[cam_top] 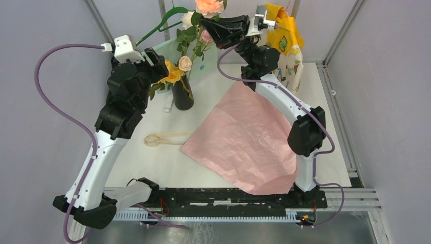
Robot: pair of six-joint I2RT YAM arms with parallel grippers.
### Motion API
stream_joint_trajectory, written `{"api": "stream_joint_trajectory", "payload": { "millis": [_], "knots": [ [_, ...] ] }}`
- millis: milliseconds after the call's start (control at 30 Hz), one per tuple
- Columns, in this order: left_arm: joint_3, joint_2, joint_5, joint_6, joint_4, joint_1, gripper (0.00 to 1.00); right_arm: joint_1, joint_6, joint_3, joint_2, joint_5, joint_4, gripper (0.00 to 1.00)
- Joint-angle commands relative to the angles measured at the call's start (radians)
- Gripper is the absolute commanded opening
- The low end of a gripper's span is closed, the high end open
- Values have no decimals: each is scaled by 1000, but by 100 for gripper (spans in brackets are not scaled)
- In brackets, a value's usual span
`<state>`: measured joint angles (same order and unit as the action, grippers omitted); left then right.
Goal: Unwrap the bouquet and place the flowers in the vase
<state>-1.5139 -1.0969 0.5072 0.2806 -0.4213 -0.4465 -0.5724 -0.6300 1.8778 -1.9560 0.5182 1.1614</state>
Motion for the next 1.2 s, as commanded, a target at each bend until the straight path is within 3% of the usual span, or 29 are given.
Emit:
{"api": "stream_joint_trajectory", "payload": {
  "millis": [0,367,533,967,1167],
  "knots": [
    [16,7,47,15,44,-3,77,-4,3,167,-75,-13,-19,0],
    [35,25,60,2,65,-4,77,-12,-5,205,-155,-93,56,0],
    [34,22,66,-4,68,-3,77,-13,26,284,-183,-118,11,0],
    [41,22,61,-12,84,-4,77,-23,76,294,-188,-134,-8,0],
    [48,14,57,-12,92,-4,77,-33,53,215,-197,-110,10,0]
  ]
}}
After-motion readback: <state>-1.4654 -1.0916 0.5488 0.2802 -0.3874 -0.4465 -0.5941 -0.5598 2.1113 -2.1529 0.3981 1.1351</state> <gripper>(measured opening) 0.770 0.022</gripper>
